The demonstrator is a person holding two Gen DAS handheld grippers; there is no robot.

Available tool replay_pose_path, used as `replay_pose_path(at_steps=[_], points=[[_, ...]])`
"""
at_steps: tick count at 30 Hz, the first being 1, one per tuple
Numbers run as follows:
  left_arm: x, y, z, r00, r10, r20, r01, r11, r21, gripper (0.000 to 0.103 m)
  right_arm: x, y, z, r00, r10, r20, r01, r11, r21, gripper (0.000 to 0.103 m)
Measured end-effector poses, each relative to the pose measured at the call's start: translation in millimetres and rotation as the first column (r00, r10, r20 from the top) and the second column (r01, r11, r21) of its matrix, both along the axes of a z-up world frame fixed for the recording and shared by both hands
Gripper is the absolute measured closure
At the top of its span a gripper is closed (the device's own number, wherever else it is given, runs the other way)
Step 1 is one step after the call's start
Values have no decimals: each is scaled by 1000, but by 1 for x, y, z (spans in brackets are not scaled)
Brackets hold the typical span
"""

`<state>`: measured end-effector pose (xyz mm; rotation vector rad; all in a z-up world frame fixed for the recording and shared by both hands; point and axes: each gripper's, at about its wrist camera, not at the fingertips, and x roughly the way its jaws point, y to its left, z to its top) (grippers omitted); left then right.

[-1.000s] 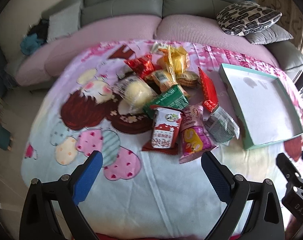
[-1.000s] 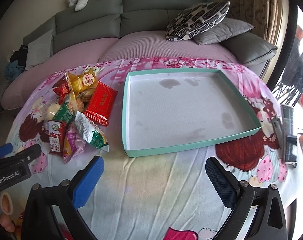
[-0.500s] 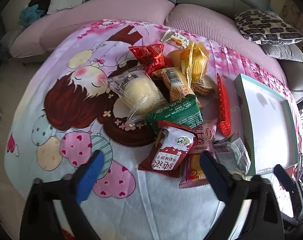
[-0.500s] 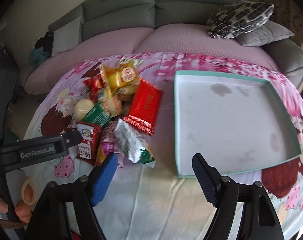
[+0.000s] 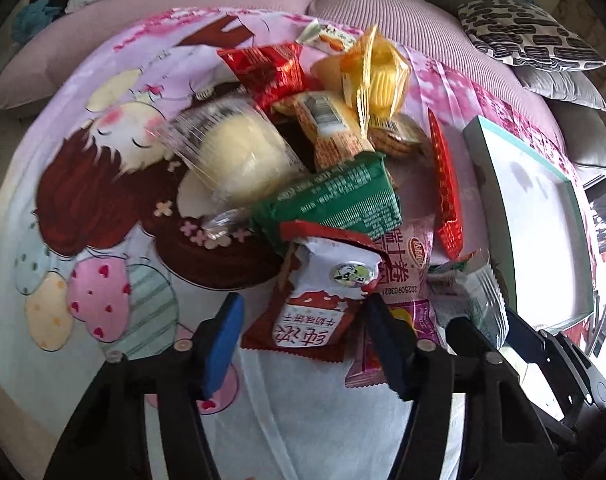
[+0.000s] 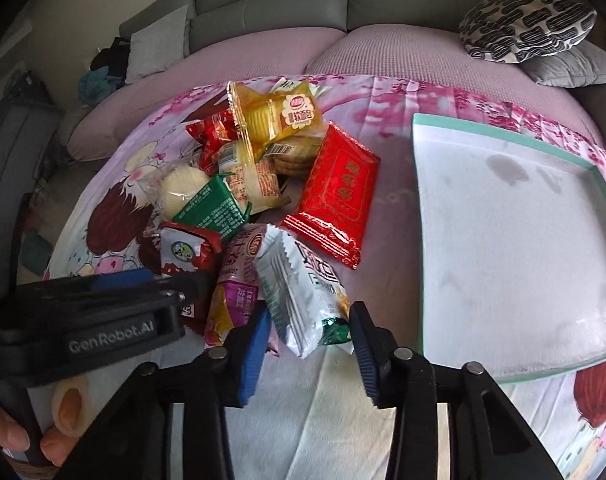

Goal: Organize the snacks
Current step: 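Grasp red-white biscuit pack with left tool while right tool grasps green-white pack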

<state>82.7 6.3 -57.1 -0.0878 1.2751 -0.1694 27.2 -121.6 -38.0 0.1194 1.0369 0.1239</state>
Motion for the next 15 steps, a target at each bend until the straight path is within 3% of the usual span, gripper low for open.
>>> replay_pose_path(at_steps=[4, 15], points=[[4, 1, -8, 1000, 2, -23, -3, 999, -34, 54, 5, 3, -4, 1000, 15, 1, -15, 1000, -3, 62], [6, 7, -8, 1000, 16, -9, -17, 999, -52, 58, 9, -2, -6, 1000, 0, 15, 0, 1000, 14, 74]])
